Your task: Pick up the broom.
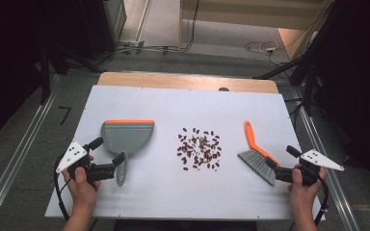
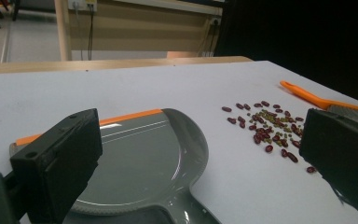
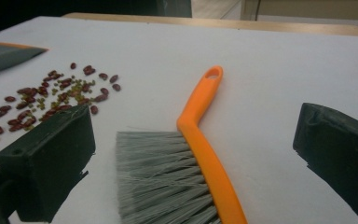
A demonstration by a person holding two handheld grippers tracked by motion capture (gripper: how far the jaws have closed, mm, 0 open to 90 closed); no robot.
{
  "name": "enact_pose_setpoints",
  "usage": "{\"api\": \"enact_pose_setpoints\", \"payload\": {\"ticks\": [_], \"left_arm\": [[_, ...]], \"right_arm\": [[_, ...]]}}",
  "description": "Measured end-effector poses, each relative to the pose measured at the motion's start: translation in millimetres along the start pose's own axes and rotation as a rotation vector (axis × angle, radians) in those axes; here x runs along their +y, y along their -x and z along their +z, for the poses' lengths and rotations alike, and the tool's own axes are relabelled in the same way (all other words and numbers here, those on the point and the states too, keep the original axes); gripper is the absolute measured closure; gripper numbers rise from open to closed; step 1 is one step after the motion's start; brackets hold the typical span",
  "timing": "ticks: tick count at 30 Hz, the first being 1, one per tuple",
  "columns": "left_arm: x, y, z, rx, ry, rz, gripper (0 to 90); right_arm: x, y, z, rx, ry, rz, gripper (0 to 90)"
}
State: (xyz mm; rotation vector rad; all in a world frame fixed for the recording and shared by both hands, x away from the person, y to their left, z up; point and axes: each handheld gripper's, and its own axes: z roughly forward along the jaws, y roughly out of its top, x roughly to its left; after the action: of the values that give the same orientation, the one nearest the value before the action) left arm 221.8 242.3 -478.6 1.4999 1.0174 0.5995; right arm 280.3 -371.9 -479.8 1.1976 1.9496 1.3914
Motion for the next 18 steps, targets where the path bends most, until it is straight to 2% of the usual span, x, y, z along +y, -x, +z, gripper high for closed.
{"api": "enact_pose_setpoints", "payload": {"ticks": [6, 10, 13, 14, 17, 18], "left_arm": [[-0.3, -0.7, -0.5, 0.001, -0.002, 0.004, 0.0], [1.0, -3.1, -1.5, 0.006, 0.005, -0.019, 0.0], [3.5, -4.5, -1.5, 0.005, -0.006, -0.022, 0.0], [4.2, -6.2, -1.8, 0.005, -0.009, -0.037, 0.0], [4.8, -6.5, -2.2, 0.000, -0.008, -0.036, 0.0], [5.0, -6.2, -1.9, -0.005, -0.010, -0.029, 0.0]], "right_arm": [[9.5, -3.0, -2.3, -0.009, -0.003, 0.011, 0.0], [13.9, -7.1, 0.3, -0.009, -0.011, 0.006, 0.0], [18.6, -11.9, 3.0, -0.005, -0.024, 0.007, 0.0], [21.2, -13.4, 4.0, -0.004, -0.031, 0.008, 0.0], [26.7, -16.9, 6.7, -0.015, -0.048, -0.004, 0.0], [31.9, -18.4, 11.6, -0.009, -0.068, -0.013, 0.0]]}}
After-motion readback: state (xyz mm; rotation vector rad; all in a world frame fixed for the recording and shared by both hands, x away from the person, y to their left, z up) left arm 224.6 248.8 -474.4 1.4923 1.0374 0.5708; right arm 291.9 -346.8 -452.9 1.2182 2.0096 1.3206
